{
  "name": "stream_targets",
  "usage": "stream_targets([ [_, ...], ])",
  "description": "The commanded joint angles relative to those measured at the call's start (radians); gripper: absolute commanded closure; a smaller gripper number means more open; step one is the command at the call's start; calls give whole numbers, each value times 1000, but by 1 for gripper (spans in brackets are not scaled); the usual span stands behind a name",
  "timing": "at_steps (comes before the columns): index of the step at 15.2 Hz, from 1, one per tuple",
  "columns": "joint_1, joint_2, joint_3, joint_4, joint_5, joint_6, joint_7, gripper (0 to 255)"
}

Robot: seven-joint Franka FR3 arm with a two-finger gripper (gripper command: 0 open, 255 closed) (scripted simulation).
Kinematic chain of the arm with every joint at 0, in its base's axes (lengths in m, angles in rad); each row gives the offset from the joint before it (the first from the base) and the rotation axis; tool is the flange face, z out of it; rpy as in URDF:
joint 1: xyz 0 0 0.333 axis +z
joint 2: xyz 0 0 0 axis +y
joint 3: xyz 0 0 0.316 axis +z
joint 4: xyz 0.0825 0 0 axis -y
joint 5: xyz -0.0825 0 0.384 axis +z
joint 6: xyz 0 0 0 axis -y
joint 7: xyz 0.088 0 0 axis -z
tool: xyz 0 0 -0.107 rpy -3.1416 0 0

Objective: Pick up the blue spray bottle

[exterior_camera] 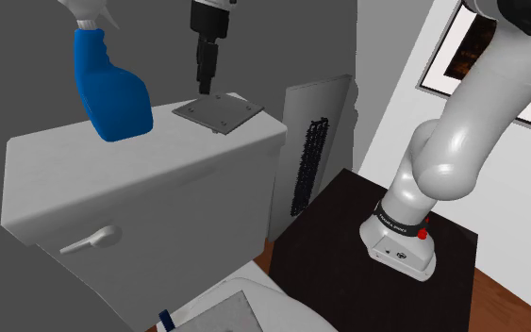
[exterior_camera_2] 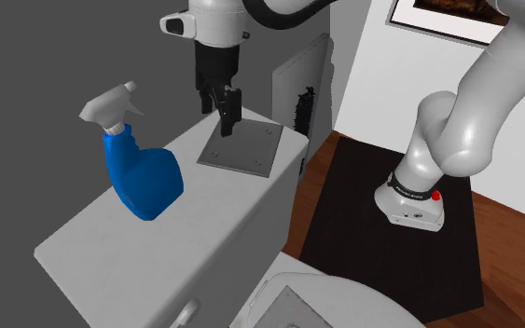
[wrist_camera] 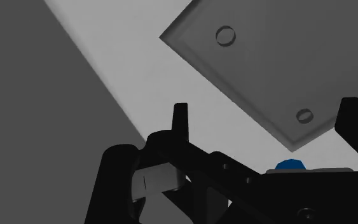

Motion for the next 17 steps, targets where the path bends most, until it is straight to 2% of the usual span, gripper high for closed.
stream_targets([
  [1,16,30,14,48,12,9,-31,0],
  [12,98,219,96,362,41,18,-180,0],
  [17,97,207,96,280,51,86,-199,0],
])
